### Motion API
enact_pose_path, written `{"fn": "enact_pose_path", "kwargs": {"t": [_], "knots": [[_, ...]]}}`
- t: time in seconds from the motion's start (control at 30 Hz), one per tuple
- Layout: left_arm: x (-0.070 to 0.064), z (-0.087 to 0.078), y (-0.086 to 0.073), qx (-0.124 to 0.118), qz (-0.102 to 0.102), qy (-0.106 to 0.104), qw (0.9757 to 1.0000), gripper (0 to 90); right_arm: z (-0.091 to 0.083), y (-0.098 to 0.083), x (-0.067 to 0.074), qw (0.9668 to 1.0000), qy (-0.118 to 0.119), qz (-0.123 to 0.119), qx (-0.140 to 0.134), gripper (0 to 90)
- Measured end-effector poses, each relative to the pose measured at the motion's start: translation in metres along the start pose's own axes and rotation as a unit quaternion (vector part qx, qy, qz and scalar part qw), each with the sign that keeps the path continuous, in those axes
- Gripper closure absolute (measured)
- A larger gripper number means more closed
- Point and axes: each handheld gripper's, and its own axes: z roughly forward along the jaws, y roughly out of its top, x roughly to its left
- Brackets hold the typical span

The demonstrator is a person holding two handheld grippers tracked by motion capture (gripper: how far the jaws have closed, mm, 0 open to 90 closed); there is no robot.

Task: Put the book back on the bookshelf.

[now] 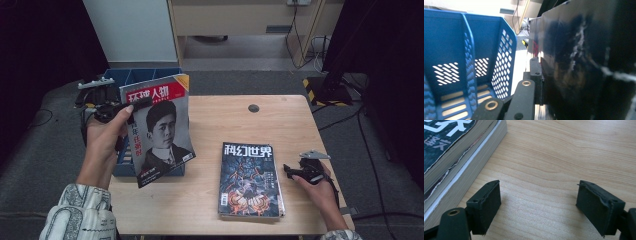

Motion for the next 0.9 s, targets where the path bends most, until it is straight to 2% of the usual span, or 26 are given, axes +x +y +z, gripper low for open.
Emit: {"fn": "enact_pose_path", "kwargs": {"t": [0.17, 0.47, 0.9], "knots": [[0.003, -0.011, 0.005, -0.011, -0.002, 0.009, 0.9999, 86.3, 0.0, 0.0, 0.0, 1.0, 0.0, 0.0, 0.0, 19.6], [0.009, -0.024, 0.009, -0.015, 0.002, 0.028, 0.9995, 86.3, 0.0, 0.0, 0.0, 1.0, 0.0, 0.0, 0.0, 19.6], [0.024, -0.042, 0.011, -0.03, -0.01, 0.043, 0.9986, 86.3, 0.0, 0.0, 0.0, 1.0, 0.0, 0.0, 0.0, 19.6]]}}
